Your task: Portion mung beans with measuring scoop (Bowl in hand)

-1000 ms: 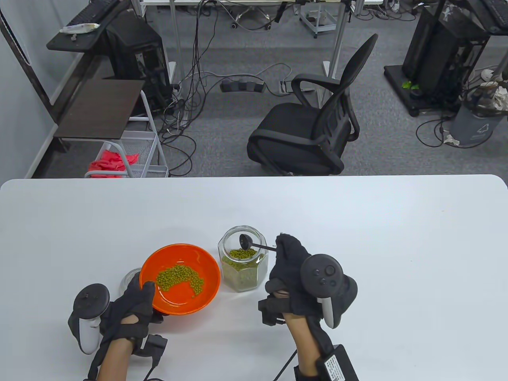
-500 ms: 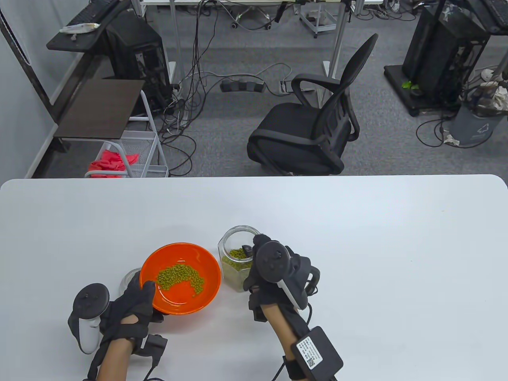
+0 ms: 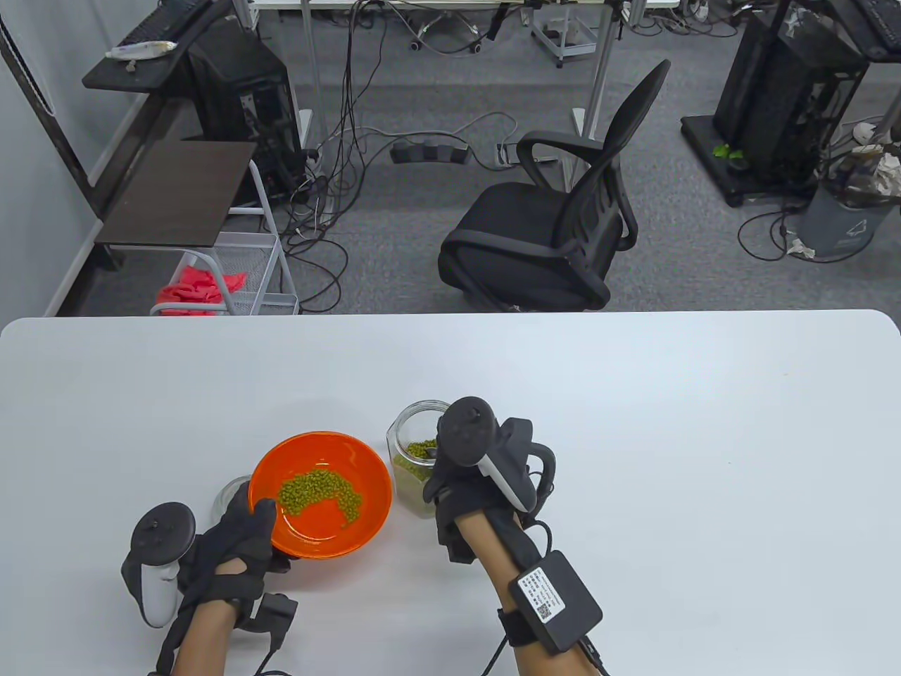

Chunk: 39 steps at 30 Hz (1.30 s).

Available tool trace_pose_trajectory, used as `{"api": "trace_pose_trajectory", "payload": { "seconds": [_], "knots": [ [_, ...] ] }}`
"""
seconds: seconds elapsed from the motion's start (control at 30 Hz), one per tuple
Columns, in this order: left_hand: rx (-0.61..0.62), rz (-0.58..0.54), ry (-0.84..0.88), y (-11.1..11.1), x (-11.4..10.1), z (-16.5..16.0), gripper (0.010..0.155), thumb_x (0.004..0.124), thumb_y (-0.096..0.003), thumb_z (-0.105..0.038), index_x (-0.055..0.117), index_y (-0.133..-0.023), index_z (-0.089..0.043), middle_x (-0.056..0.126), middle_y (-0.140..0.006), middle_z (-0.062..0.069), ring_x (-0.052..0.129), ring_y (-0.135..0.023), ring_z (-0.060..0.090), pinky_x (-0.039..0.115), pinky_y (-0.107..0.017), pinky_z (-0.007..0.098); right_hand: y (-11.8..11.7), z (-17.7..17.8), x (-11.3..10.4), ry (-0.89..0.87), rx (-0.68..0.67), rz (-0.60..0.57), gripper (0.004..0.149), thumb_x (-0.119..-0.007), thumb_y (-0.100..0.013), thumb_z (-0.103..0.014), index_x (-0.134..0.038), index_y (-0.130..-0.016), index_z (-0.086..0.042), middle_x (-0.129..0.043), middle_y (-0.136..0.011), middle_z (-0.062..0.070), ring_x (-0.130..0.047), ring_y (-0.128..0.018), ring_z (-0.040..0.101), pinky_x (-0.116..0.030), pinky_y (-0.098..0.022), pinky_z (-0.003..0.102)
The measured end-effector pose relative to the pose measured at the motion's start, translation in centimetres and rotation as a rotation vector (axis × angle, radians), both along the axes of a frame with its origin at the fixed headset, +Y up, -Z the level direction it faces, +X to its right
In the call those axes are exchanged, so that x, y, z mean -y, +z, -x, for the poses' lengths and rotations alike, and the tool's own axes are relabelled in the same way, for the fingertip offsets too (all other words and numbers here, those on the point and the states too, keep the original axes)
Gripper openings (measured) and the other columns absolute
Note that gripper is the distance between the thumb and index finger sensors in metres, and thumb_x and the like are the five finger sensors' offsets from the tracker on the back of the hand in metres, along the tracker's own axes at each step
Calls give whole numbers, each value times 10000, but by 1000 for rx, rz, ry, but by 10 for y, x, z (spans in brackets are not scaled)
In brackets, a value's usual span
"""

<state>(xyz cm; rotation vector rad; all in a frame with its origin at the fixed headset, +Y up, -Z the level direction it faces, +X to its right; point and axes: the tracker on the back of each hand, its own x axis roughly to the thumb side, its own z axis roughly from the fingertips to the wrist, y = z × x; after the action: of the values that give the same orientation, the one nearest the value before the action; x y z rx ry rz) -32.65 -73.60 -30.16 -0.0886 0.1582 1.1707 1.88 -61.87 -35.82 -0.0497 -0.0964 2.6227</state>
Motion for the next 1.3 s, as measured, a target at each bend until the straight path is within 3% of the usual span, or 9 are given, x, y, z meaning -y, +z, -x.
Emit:
{"api": "trace_pose_trajectory", "payload": {
  "seconds": [0.33, 0.53, 1.03, 1.3],
  "knots": [
    [-5, -1, -5, 0, 0, 0, 684, 595, -568, -454, 419, -1078, -34, 706, -947, 185, 1161, -443, 239, 1010, -286, 257, -6, -28, 14, -343, 51, 101, 394, -723, -468, -235, -832, -798, -48, -937, -522, 218, -946, -271, 265, -752, -410, 595],
    [-9, 1, -1, 0, 0, 0, 684, 595, -568, -454, 419, -1078, -34, 706, -948, 184, 1161, -443, 237, 1010, -288, 257, -3, -44, 29, -544, 86, 104, 396, -721, -475, -246, -832, -791, -37, -941, -490, 217, -946, -237, 243, -771, -379, 578],
    [-19, 3, -3, 0, -1, 2, 683, 596, -567, -454, 421, -1077, -35, 708, -946, 184, 1162, -442, 237, 1011, -286, 257, 12, -73, 49, -811, 147, 74, 400, -720, -486, -259, -820, -797, -28, -947, -457, 191, -943, -195, 208, -794, -344, 556],
    [-19, 0, -10, 0, -1, 2, 683, 597, -567, -454, 422, -1077, -35, 708, -946, 185, 1162, -442, 239, 1010, -286, 259, 19, -81, 50, -846, 159, 53, 402, -723, -489, -260, -815, -799, -23, -951, -453, 184, -945, -191, 201, -800, -335, 552]
  ]
}}
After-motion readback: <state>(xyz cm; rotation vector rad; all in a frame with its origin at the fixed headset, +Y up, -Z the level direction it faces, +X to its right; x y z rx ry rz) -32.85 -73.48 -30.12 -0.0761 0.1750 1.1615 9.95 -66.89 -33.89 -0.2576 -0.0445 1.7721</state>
